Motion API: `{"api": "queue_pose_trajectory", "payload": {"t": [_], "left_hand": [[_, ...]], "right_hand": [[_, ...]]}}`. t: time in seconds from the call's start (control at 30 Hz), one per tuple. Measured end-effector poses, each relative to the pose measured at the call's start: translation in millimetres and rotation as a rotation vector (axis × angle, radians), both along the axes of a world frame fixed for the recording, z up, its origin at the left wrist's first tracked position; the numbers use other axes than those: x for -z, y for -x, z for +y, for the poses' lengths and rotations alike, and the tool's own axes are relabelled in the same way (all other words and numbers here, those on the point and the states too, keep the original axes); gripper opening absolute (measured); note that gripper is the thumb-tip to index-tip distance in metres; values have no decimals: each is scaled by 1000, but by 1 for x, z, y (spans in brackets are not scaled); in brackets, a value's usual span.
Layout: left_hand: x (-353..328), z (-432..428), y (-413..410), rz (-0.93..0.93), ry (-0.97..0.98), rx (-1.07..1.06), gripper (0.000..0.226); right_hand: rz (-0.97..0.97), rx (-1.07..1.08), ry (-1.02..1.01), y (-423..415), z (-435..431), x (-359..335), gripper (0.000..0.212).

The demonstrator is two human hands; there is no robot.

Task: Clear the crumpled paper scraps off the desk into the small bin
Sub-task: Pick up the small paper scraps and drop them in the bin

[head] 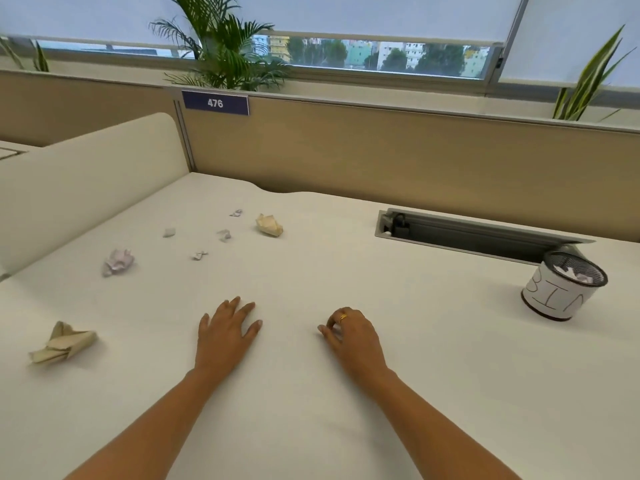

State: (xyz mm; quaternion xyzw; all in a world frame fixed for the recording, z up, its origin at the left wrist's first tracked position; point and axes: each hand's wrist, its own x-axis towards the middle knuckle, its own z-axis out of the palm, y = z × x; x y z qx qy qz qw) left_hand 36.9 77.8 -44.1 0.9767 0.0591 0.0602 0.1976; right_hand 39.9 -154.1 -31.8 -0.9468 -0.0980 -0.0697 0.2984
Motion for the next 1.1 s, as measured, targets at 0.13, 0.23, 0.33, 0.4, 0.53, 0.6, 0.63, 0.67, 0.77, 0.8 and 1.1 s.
{"api": "queue_pose_trajectory", "payload": {"t": [0.13,0.23,0.33,0.4,0.53,0.6,0.63,0.67,0.77,0.8,1.1], "left_hand": [[2,54,-8,33,-69,-127,51],[2,89,-16,50,-73,-208,54],[1,111,-26,55,-98,-239,55],[2,118,-33,50,-89,-247,56],[7,117,-36,9,-99,-252,56],[8,117,-37,-5,-102,-255,56],[9,117,-37,-8,-107,-254,56],[10,116,-38,-9,-113,-254,56],[13,115,-38,-19,-132,-257,56],[13,115,-38,-25,-139,-258,56],[17,117,-36,-39,-149,-262,56]], "right_hand": [[28,-122,79,-30,53,-2,32],[100,-192,164,-58,100,-10,44],[143,-234,205,-85,143,-19,50],[160,-241,195,-102,168,-24,54],[184,-255,214,-133,203,-28,60],[198,-259,220,-147,216,-29,62],[202,-257,208,-154,221,-29,64],[203,-254,194,-160,225,-28,65],[193,-236,161,-178,237,-26,68],[189,-230,151,-184,242,-27,69],[213,-238,196,-231,266,-26,64]]}}
